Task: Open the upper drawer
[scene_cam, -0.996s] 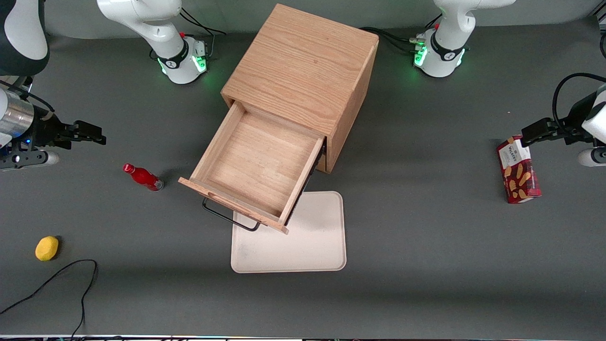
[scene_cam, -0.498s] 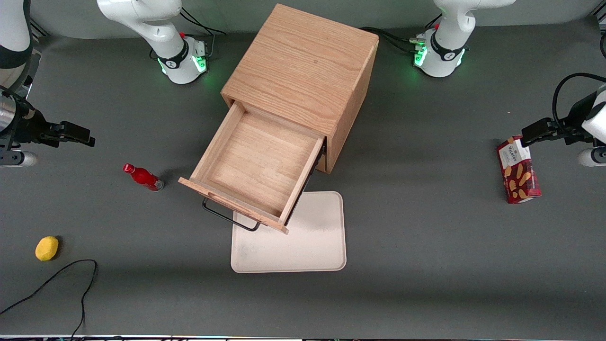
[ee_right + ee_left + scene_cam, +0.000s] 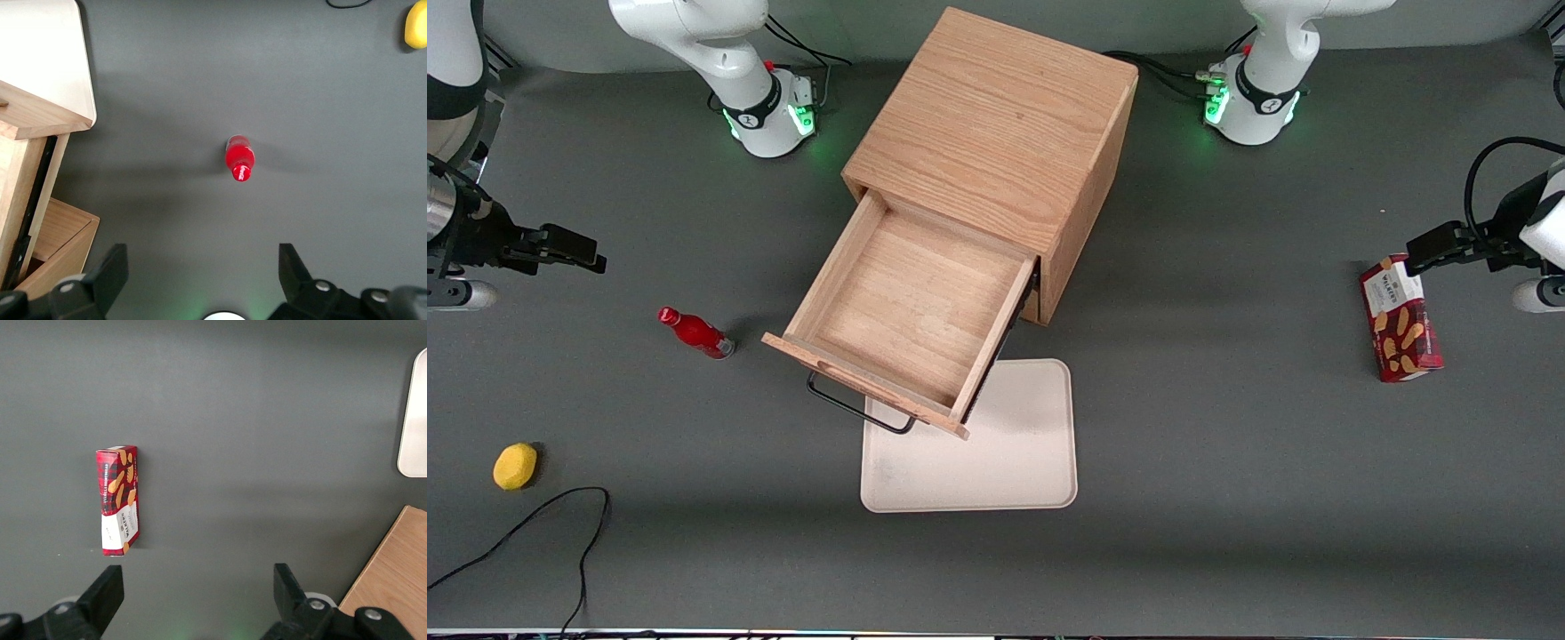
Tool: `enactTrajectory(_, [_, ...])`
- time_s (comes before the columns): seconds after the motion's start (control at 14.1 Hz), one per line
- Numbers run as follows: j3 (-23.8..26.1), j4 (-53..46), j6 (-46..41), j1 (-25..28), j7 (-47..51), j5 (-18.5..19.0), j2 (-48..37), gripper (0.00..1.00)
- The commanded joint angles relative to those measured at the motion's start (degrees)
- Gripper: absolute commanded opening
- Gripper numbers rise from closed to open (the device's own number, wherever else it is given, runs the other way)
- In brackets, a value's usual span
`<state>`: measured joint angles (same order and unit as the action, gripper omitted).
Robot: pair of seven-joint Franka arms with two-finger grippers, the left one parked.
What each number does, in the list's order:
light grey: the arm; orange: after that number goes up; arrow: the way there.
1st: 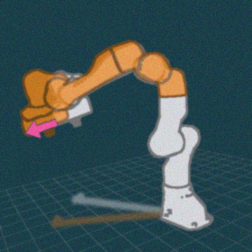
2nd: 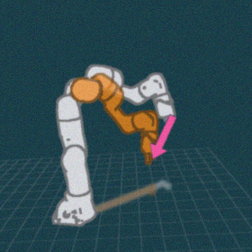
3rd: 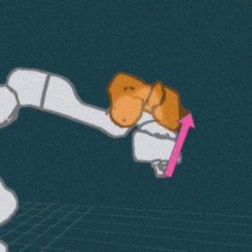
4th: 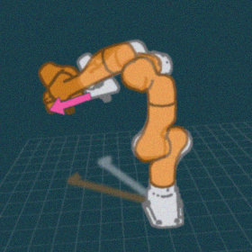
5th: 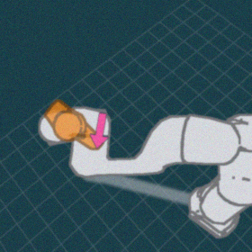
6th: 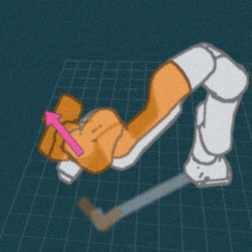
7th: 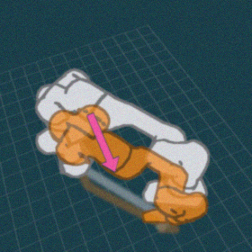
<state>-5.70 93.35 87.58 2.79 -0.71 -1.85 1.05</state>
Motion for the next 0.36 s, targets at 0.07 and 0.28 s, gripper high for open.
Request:
enactTrajectory(0.07, [-1.51,-2.11,-1.45,1.34,-1.48,0.09,0.80,1.00])
enactTrajectory(0.28, [-1.51,-2.29,-1.53,1.25,-1.40,0.09,0.71,1.00])
